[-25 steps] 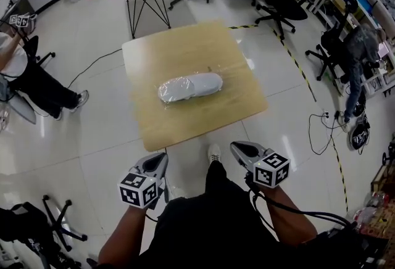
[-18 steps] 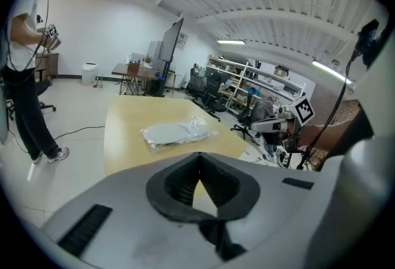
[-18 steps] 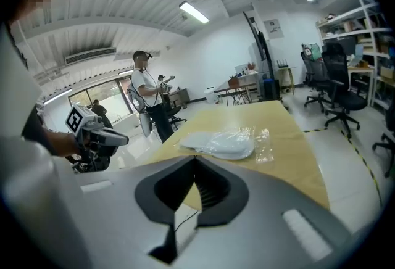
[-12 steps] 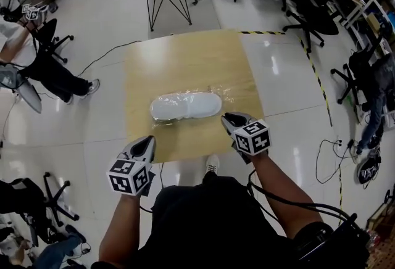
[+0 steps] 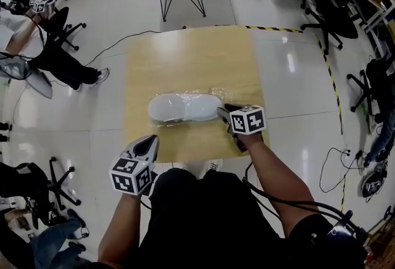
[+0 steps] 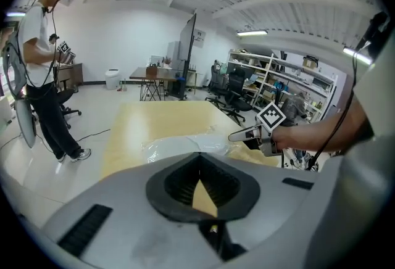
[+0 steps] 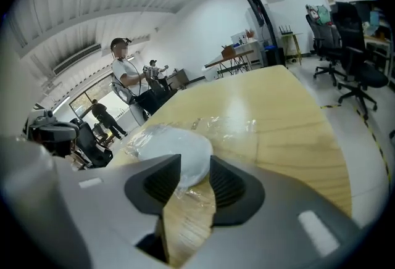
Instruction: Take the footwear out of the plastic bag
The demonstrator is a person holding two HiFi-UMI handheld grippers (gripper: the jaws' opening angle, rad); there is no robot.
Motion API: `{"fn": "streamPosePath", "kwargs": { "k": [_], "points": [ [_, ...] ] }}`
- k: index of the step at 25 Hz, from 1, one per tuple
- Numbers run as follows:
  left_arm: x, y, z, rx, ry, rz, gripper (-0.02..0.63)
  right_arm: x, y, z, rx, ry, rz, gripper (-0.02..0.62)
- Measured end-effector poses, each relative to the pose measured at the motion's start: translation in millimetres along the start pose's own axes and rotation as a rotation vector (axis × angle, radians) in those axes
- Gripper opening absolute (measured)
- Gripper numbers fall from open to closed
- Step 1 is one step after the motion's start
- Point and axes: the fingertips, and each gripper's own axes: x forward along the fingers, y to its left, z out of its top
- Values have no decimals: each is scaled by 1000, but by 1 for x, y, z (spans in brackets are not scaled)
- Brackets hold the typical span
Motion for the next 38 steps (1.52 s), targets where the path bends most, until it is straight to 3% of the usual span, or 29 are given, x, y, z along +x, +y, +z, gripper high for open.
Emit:
{"fn": "streamPosePath", "kwargs": {
  "k": [9,15,19,23,26,28,31,33,35,38],
  "points": [
    [33,-1,9,36,46,-79,8,4,18,-9,67,34,9,8],
    [44,14,14,113,90,-131,8,7,64,-15,227,-33,20,6],
    [55,19,11,191,141,-175,8,29,114,-21,186,-5,71,8],
    [80,16,-1,320,213,-219,8,39,147,-29,134,7,128,34],
    [102,12,-6,399,238,-242,8,25,140,-44,89,44,79,92],
    [117,7,-10,439,254,-257,8,5,117,-55,93,49,-7,91],
    [141,-5,-22,468,314,-291,8,-28,76,-54,108,-1,-170,7],
    [152,-10,-35,483,365,-308,8,-31,75,-36,36,-52,-196,2],
    [158,-12,-49,518,396,-311,8,-18,90,-13,-116,-78,-184,9],
    [159,-12,-58,575,376,-306,8,16,108,-7,-358,1,-186,66]
  ]
}}
